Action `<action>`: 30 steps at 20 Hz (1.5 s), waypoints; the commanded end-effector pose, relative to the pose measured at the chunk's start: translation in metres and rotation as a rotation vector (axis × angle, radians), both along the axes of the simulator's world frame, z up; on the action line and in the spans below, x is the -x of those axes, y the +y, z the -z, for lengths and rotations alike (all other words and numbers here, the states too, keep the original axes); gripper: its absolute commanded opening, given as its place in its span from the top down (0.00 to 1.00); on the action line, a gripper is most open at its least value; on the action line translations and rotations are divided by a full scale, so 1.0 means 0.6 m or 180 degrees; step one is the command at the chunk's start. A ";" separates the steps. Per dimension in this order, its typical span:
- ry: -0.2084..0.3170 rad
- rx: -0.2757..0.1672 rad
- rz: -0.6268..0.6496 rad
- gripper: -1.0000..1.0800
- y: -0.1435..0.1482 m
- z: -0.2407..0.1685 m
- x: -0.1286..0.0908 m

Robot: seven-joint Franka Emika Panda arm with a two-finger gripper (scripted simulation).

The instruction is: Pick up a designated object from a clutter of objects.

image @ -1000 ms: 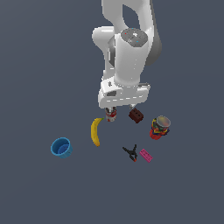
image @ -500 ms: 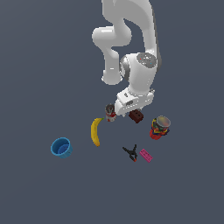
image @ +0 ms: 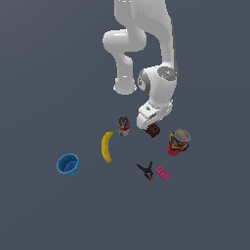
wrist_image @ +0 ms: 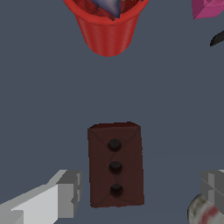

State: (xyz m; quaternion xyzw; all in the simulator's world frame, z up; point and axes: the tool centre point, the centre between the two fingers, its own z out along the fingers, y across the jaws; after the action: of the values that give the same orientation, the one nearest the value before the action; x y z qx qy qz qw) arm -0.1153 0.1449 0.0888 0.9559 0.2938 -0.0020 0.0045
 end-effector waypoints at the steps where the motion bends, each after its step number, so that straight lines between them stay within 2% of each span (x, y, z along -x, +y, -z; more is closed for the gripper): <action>1: -0.0003 -0.0017 -0.0071 0.04 0.009 0.010 0.012; 12: -0.0001 -0.0028 -0.0126 0.04 0.015 0.024 0.023; 24: -0.0002 -0.0030 -0.0136 0.04 0.016 0.092 0.025; 30: -0.0002 -0.0030 -0.0136 0.04 0.016 0.103 0.024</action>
State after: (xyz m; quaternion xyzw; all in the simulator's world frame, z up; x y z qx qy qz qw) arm -0.1302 0.1545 0.0276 0.9493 0.3142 -0.0007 0.0000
